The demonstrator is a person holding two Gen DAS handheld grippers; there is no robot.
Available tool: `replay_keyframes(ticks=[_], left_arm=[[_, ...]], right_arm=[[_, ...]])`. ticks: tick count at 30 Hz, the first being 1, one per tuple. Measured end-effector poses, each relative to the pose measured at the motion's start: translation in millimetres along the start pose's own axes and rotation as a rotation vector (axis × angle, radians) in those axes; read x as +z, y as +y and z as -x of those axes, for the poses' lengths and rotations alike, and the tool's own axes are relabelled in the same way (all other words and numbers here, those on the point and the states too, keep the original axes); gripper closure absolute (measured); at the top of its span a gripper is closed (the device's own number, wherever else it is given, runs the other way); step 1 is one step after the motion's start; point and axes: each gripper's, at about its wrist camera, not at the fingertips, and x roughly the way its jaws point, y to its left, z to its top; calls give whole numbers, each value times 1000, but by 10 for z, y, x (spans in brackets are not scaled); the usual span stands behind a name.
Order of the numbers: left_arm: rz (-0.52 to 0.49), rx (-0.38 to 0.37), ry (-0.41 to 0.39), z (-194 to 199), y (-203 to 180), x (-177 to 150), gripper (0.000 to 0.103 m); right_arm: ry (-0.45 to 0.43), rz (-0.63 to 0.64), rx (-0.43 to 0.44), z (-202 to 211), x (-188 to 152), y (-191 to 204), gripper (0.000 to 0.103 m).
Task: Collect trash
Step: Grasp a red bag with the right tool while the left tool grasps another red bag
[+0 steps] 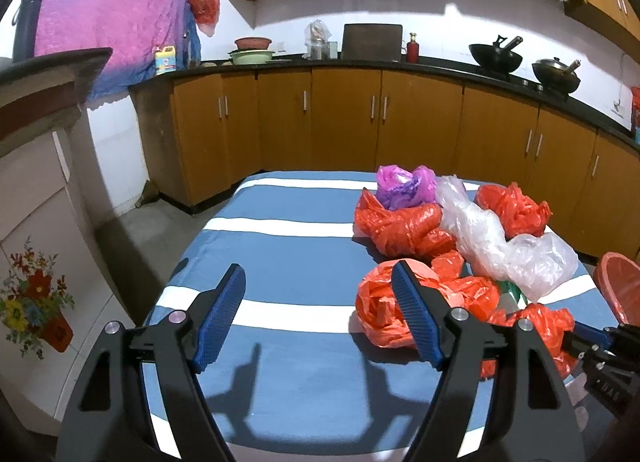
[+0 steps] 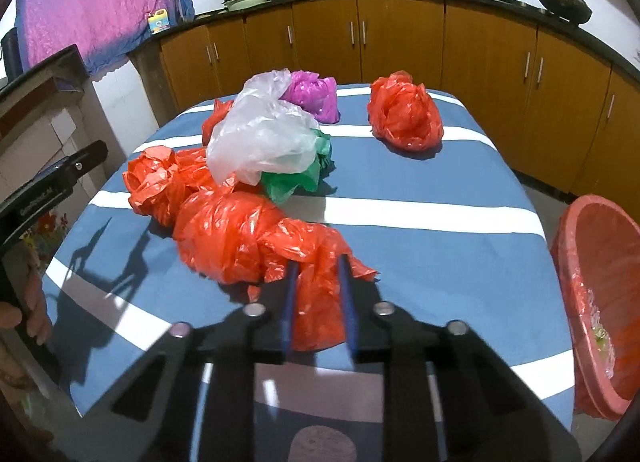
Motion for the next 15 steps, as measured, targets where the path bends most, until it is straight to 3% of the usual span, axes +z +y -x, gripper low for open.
replay_keyframes(ticks=[15], left_arm=[[-50, -51, 66, -184, -210, -14, 27]], right_arm=[[-36, -120, -166, 252, -7, -682, 94]])
